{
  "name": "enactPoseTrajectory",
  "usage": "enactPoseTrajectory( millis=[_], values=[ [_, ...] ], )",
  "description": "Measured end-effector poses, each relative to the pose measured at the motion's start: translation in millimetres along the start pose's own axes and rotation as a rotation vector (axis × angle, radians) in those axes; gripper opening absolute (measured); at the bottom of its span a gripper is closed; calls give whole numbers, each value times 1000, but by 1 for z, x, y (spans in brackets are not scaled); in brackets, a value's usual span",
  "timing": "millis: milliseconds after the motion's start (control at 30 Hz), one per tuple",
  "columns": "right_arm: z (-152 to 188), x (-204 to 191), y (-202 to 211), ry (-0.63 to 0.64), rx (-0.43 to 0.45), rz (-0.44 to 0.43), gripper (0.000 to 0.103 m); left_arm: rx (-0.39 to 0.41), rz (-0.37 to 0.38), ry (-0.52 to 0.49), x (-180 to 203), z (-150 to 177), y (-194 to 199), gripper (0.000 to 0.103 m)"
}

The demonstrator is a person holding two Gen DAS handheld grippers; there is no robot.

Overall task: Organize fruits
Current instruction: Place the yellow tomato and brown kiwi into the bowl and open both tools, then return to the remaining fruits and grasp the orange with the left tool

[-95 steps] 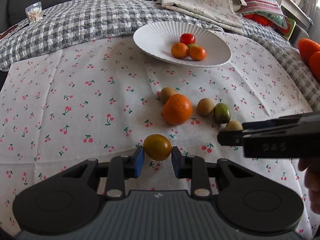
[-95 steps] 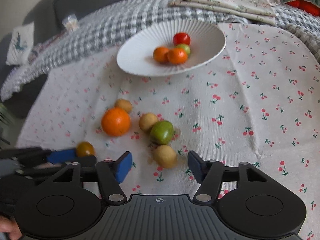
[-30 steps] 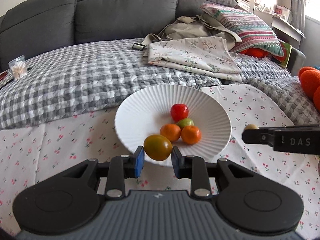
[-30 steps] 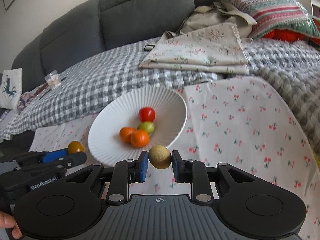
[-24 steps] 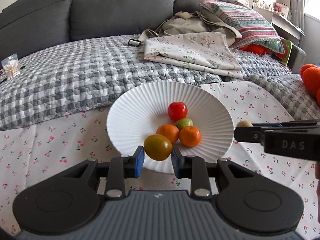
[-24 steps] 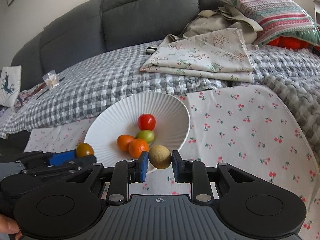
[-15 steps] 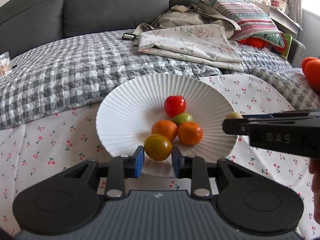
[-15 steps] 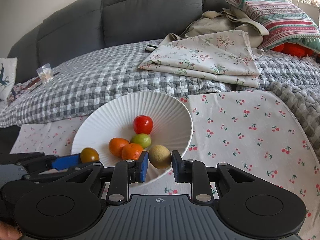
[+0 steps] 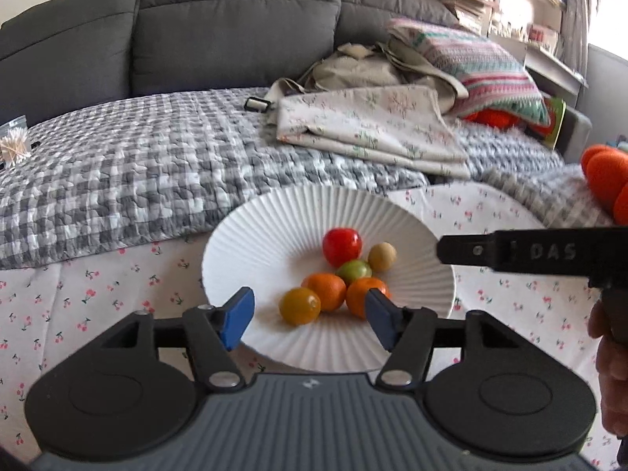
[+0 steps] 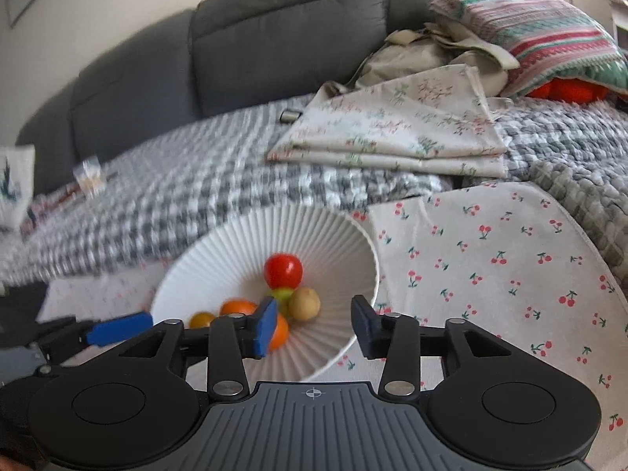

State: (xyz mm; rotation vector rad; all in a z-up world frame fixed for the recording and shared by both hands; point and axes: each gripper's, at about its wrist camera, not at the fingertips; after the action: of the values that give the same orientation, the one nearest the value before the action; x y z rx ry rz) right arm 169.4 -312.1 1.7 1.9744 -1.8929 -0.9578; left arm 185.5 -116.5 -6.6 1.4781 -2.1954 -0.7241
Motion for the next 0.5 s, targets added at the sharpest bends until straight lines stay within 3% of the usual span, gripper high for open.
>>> enactPoseTrajectory(
  millis=[233,500],
  values=[
    [-10,20,18,-111,0,-34,45,-27,-4,77,-18,-1,12,62],
    [-5,12,36,-101,-23,-76,52,-66,-2,114,-26,5,29,63]
  ],
)
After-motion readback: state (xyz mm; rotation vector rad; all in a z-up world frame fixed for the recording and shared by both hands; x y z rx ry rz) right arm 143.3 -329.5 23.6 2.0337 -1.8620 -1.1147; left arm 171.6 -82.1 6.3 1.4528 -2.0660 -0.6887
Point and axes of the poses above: each gripper's, at about its wrist camera, not at the fingertips, and y roughly against the way its jaws point, x to its right, z to its underside, and after that the axes turned 3 degrees about -z, right-handed
